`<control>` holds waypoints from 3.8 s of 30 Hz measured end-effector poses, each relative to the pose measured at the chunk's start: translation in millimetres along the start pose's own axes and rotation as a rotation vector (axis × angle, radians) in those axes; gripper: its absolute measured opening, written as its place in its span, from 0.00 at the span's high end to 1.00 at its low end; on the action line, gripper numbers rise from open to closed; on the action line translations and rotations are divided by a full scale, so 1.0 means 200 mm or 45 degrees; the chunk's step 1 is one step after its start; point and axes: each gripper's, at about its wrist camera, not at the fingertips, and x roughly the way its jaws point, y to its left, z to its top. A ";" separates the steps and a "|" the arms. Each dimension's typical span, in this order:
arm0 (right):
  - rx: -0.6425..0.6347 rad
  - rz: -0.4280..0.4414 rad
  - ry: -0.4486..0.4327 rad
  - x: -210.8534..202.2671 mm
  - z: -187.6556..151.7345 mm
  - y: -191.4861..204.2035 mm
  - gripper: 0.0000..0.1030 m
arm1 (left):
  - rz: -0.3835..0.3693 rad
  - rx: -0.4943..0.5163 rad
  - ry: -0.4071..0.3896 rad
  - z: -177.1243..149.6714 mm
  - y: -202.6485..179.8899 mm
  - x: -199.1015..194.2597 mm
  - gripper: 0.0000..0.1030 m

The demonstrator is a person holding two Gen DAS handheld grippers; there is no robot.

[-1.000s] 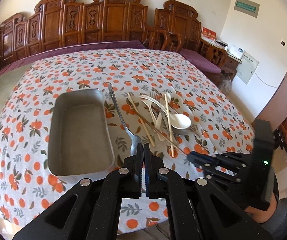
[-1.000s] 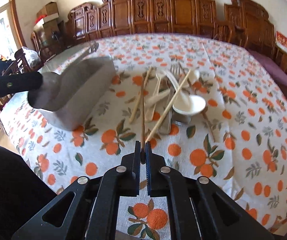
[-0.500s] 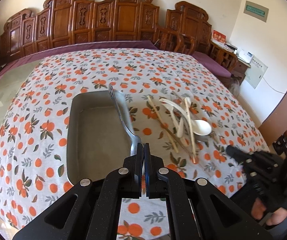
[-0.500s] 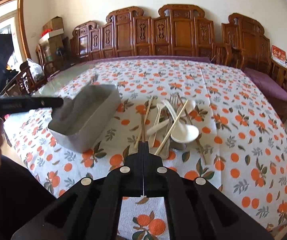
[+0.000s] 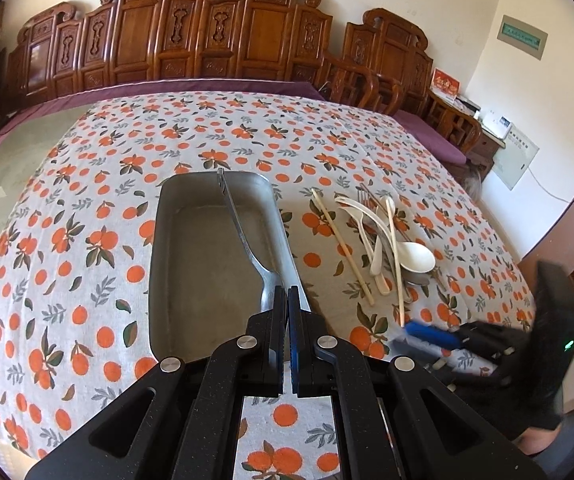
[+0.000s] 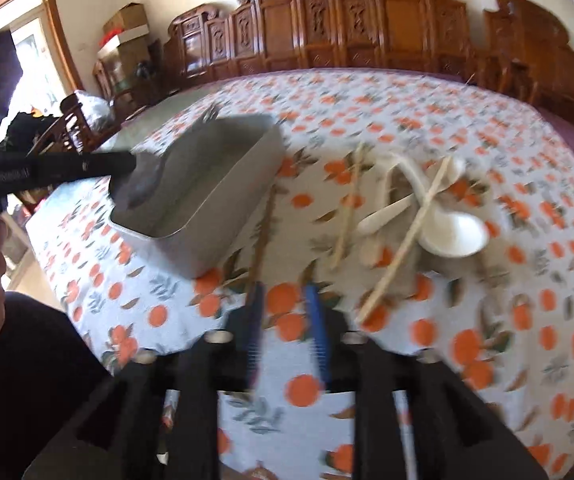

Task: Organize utensils
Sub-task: 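Carry the metal fork into the grey tray and open the left tool while the right tool lifts the chopstick, then lower the wooden chopstick into the grey tray and open the right tool, then grasp another wooden chopstick from the pile with the right tool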

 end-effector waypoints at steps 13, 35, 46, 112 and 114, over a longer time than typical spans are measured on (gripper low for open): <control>-0.143 -0.139 0.124 0.16 -0.01 0.11 0.94 | 0.011 0.029 0.064 0.01 0.04 0.08 0.99; -0.121 -0.082 -0.055 -0.08 0.39 0.23 0.94 | 0.045 -0.102 0.004 0.00 0.26 0.09 0.99; 0.041 0.050 0.099 0.26 0.53 0.35 0.94 | 0.147 -0.149 -0.084 0.00 0.38 -0.01 0.98; 0.202 -0.247 0.044 0.09 0.15 -0.49 0.94 | 0.044 0.117 -0.055 -0.04 -0.21 0.14 0.40; 0.222 -0.242 0.039 0.07 0.15 -0.50 0.94 | 0.044 0.118 -0.053 -0.03 -0.21 0.14 0.40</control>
